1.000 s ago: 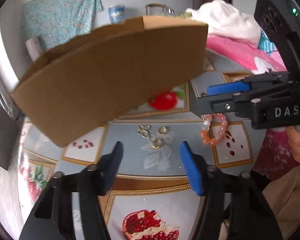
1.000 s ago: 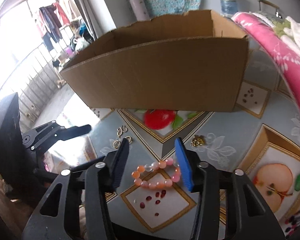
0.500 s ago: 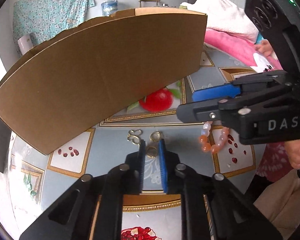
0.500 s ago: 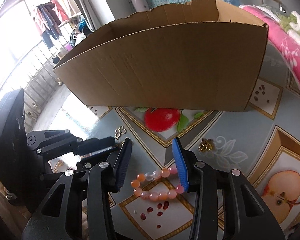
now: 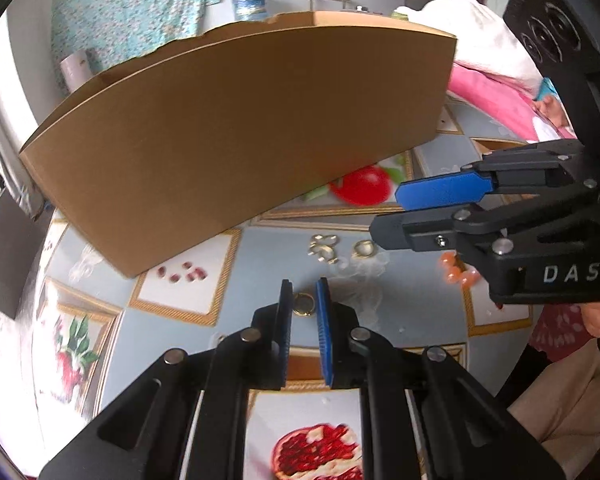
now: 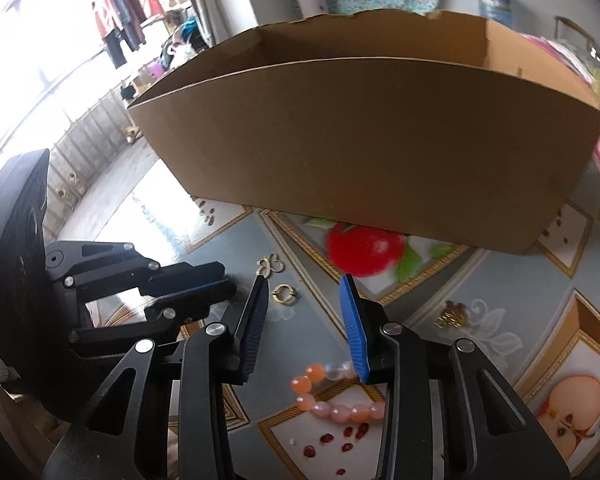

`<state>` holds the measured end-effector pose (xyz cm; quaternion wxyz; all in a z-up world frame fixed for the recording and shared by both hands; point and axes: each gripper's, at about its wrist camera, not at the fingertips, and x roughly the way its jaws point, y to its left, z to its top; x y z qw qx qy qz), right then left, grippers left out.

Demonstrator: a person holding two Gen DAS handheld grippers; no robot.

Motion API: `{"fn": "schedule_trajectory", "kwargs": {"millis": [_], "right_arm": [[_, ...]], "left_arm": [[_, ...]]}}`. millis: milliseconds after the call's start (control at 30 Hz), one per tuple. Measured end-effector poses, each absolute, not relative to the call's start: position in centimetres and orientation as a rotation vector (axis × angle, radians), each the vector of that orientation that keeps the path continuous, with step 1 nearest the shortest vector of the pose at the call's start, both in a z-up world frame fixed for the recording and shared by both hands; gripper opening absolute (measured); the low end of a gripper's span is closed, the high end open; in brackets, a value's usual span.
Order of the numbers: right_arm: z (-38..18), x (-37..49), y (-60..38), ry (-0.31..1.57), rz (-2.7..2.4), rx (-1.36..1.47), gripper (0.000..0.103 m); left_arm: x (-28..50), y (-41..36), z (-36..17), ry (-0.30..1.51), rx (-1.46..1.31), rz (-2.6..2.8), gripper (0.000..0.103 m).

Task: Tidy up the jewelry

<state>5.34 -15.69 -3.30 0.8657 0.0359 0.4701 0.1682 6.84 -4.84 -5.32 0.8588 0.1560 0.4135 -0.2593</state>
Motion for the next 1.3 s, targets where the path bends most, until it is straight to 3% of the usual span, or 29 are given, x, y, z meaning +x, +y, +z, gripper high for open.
{"fn": "schedule_trajectory", "kwargs": {"millis": [100,367,600,1067,1133,1300], "right_arm": [[-3.8,5.6,-15.2,1.007,0.363,0.064,0.023],[-4.0,6.1,-14.2,1.023,0.358,0.015,0.02],[-4.2,6.3,-12.7,1.018,0.336,-0.074,0.01],[-3.5,6.0,-13.3,1.002,0.326,-0.053,0.009],[-3.3,5.8,-13.3,0.994,0.325,-0.051,0.009],[-2.9,5.3,-13.8,0.972,0.323,-0.041,0.01]], "left_arm": [[6.9,-4.4,-5.4,0.87,0.313,-0.532,0.011],[7.1,-3.9,-5.3,0.867,0.298,-0.536,0.011],[7.1,-3.5,-5.3,0.863,0.28,-0.541,0.011],[7.0,-3.1,-4.9,0.858,0.263,-0.549,0.01],[6.9,-3.0,-4.7,0.854,0.264,-0.551,0.001],[6.7,-2.9,-4.5,0.852,0.264,-0.551,0.001]]}}
